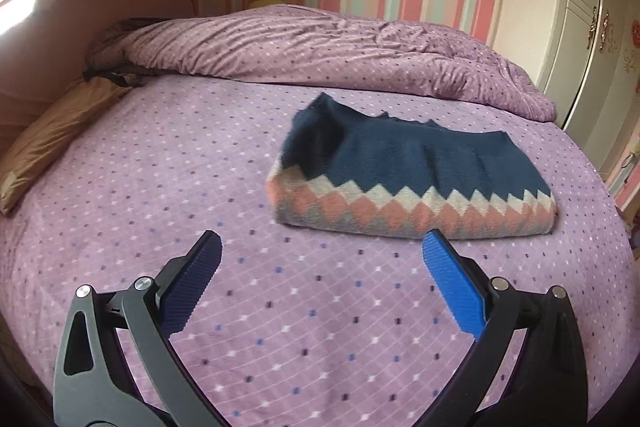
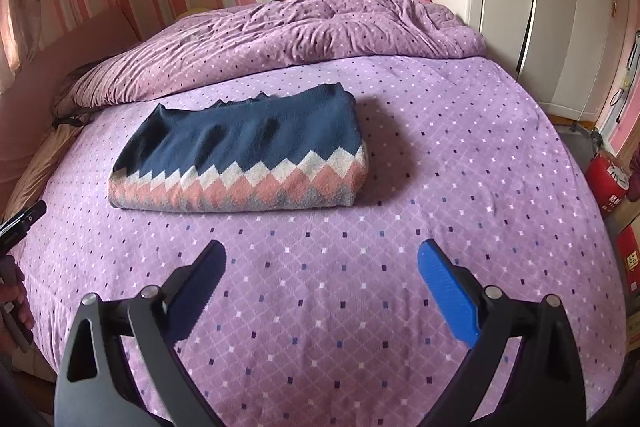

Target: Fold small clothes

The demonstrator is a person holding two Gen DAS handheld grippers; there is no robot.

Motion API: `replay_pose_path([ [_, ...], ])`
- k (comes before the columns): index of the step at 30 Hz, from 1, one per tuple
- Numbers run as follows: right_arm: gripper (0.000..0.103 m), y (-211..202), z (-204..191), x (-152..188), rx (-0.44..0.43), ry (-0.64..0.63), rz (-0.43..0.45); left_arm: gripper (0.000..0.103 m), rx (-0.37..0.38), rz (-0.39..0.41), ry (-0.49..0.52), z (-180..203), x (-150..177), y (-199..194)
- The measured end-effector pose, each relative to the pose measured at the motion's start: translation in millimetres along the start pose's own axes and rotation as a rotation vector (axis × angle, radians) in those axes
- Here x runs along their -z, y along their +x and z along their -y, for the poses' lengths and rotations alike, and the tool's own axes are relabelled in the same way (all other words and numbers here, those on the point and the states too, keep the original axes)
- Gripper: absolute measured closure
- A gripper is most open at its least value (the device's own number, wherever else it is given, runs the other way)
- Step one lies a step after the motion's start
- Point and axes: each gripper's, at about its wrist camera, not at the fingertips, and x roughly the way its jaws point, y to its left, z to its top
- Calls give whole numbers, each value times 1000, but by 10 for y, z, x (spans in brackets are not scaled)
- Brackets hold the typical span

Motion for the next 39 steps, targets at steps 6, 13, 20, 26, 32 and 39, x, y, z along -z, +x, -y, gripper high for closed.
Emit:
replay_pose_path([
  [6,6,304,60,-36,7,3,-20,3,12,-19,17,240,-12,311],
  [13,6,731,126,-113,5,32,-30,3,22,-37,42,610,-70,724],
  [20,6,1189,184,-153,-6,53,-63,3,11,-49,72,1090,-123,1220],
  [26,6,1494,273,-105,-28,55,-85,3,-30,-47,146,1343,-137,1652],
  [32,6,1811,346,-71,-51,51,-114,3,8,-42,160,1373,-104,1989],
  [39,6,2105,473,-126,-112,127,-144,3,-38,-71,138,1303,-26,2298],
])
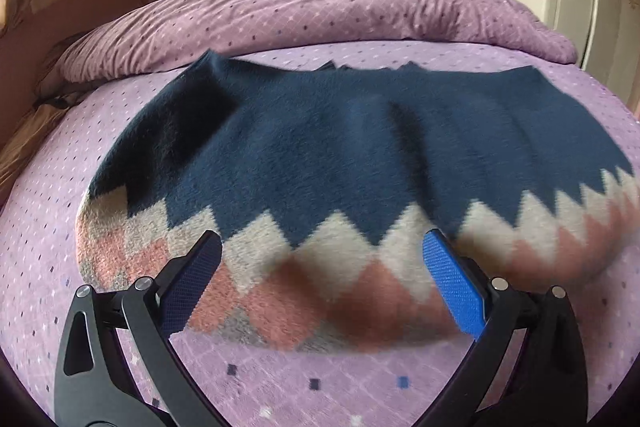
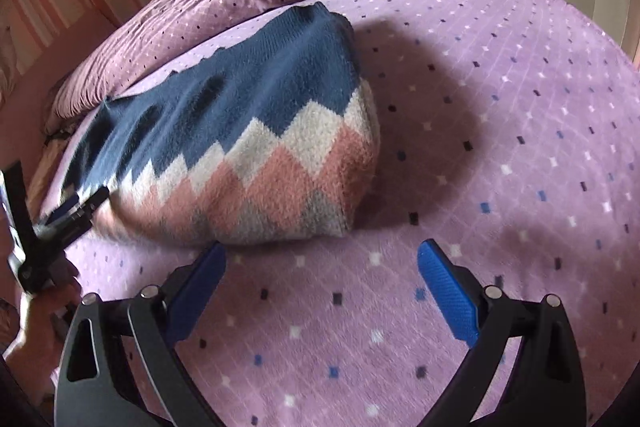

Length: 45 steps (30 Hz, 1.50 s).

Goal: Fold small clothes
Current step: 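Grasp the folded sweater edge with the right gripper and lift it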

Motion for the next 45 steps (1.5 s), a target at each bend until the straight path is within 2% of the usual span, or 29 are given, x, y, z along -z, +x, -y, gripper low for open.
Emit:
replay_pose_path([
  [9,6,297,56,-210,-91,108,-30,3,-26,-24,23,-57,76,210],
  [12,6,464,118,-268,-155,189,-62,3,-28,-40,27,-51,87,275],
  [17,1,649,194,-308,-202,307,-83,3,-35,-45,27,-45,99,328],
  [19,1,660,159,-311,-209,311,-85,3,-44,-47,34,-24,105,338],
  [21,2,694,48,-306,-258,277,-118,3,-47,-45,35,-19,110,337],
  [24,1,732,-95,-289,-216,204,-143,3,-45,-50,31,-17,112,359],
  [28,2,756,-70,-291,-222,267,-146,3,-41,-49,26,-31,111,359],
  [29,5,738,-105,-294,-205,254,-145,3,-40,-50,26,-31,112,359],
  [31,48,710,-177,-296,-131,191,-143,3,-40,-52,26,-34,115,362],
  [33,60,684,-244,-286,-142,154,-145,3,-40,-53,25,-36,122,364],
  [39,74,542,-523,-346,-70,1,-75,3,-36,-53,23,-35,118,366],
  [45,77,209,-817,-466,-32,-118,28,3,-38,-62,26,-33,122,373],
])
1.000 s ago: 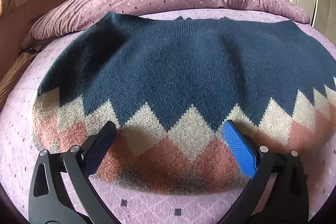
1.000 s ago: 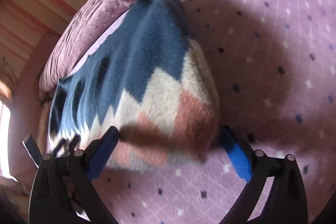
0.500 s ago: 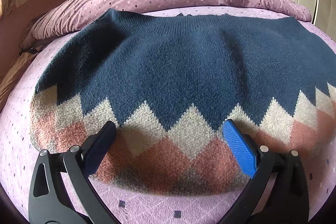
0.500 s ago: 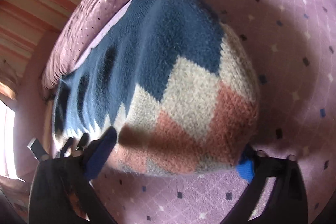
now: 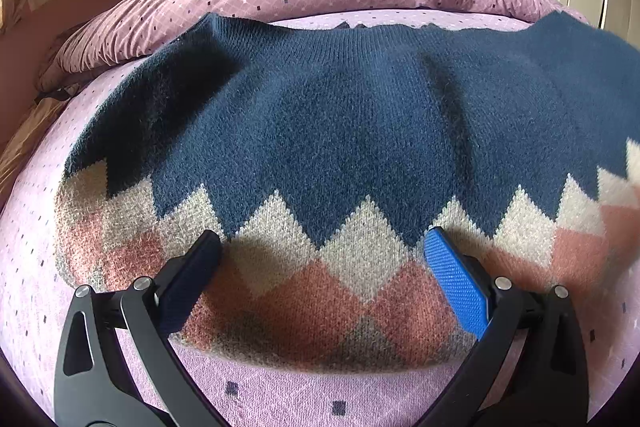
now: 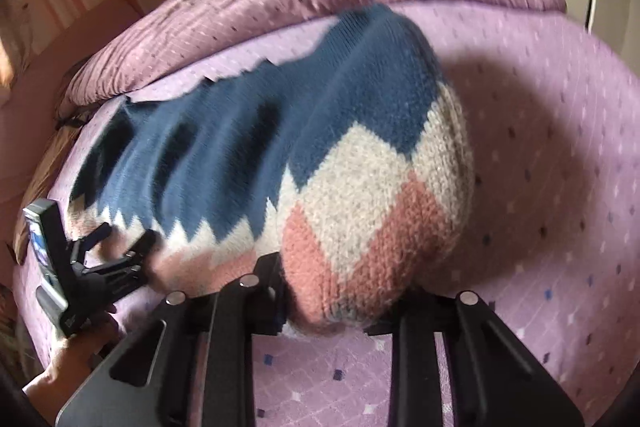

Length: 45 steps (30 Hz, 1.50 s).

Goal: Fold small clothes
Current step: 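Grasp the folded sweater edge with the right gripper and lift it, then fold the sweater over with the right gripper and release it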

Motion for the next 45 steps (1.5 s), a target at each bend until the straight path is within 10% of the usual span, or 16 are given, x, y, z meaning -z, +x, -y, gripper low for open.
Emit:
replay_pose_path([
  [18,79,-696,-1151,-455,-13,-288,129,3,82,-60,-33,-155,40,-51],
  [28,79,-734,-2260,-573,9,-486,134,4,49,76,-254,-1384,240,-738],
  [45,79,254,-3305,-73,-151,-296,60,3,-36,200,-285,-2736,497,-1451],
])
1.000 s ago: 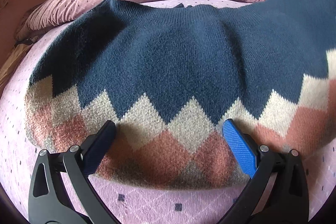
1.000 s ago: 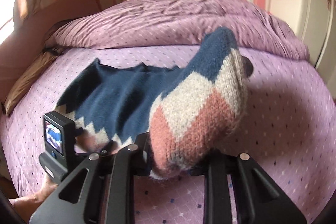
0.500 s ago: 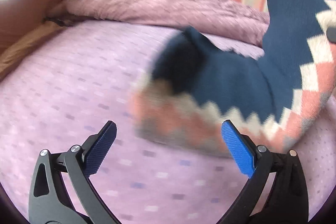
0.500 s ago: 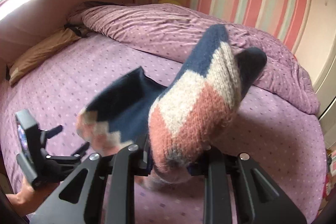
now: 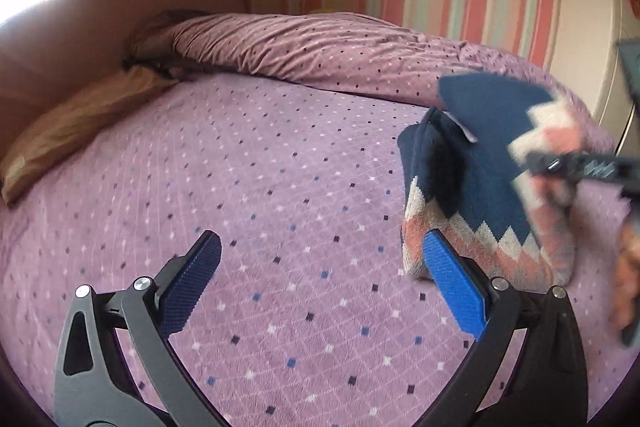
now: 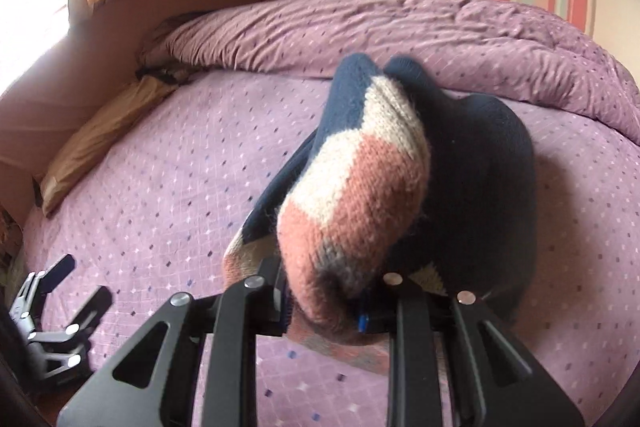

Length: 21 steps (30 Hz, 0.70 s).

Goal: Fold small clothes
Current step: 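Fold the sweater over with the right gripper and release it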

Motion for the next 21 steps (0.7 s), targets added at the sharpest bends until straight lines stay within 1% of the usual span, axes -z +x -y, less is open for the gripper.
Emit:
replay_pose_path([
  [2,79,167,-103,47,16,-5,-16,3,17,-1,-20,-57,53,-10],
  [6,79,409,-237,154,72,-24,-29,3,23,-12,-33,-97,164,34],
  [9,74,503,-300,239,130,-31,-33,3,35,-20,-43,-105,254,58],
  [10,71,524,-326,254,139,-28,-34,3,44,-24,-56,-118,268,73],
  [11,64,538,-335,263,132,-14,-32,3,53,-37,-66,-131,263,97],
  [12,32,546,-339,251,90,9,-27,3,58,-44,-82,-156,248,103],
  [13,21,538,-359,246,44,32,-19,3,60,-38,-98,-185,235,92],
  [16,15,381,-499,186,-15,35,29,3,50,-15,-109,-243,195,33],
  [18,16,160,-373,104,-90,113,87,3,29,-10,-113,-298,171,29],
  [19,15,55,-255,63,-112,165,124,3,27,-10,-120,-321,161,34],
  [21,13,-180,45,-8,-74,258,192,3,29,-10,-132,-360,142,37],
])
